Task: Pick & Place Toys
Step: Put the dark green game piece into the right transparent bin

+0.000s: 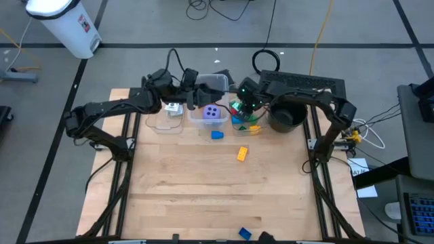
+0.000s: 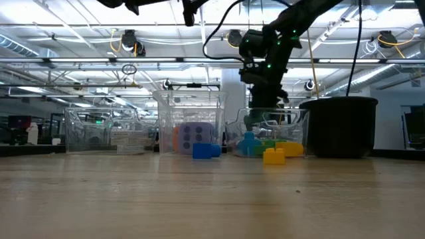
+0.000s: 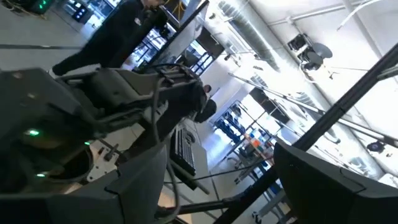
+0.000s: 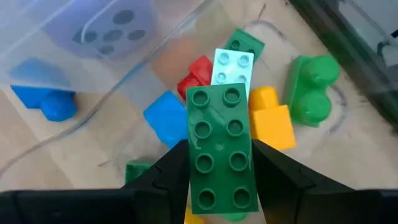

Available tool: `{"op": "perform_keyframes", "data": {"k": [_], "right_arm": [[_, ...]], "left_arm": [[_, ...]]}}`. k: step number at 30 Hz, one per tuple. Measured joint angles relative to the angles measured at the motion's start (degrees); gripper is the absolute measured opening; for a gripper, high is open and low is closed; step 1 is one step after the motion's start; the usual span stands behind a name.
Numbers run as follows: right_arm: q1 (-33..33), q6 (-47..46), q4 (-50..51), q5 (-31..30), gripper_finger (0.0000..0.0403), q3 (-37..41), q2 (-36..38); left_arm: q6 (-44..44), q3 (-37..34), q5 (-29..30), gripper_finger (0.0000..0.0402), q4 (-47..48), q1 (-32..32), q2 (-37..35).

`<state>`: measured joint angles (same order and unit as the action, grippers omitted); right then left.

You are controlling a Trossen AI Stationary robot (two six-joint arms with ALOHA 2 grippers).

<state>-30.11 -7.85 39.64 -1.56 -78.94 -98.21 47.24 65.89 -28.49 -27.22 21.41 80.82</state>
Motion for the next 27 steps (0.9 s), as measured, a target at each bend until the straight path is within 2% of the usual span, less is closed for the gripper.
{"op": "perform_keyframes", "data": {"k": [7,18,27], "right_arm": [[-2.7,-5.5,-5.8,-0.1,0.0135,-0.1,-3.4],[-4.7,-7.3,-6.9,-1.6,0.0136,0.0,-6.2],[-4.8,-10.6,-11.3,-1.4,0.0142,4.8,-6.1]], "left_arm": [[0.5,0.0,0.0,0.0303,0.0,-1.4,0.0],[0.9,0.0,0.0,0.0303,0.0,-2.5,0.0],[1.3,0.0,0.1,0.0303,0.1,-2.5,0.0]]}}
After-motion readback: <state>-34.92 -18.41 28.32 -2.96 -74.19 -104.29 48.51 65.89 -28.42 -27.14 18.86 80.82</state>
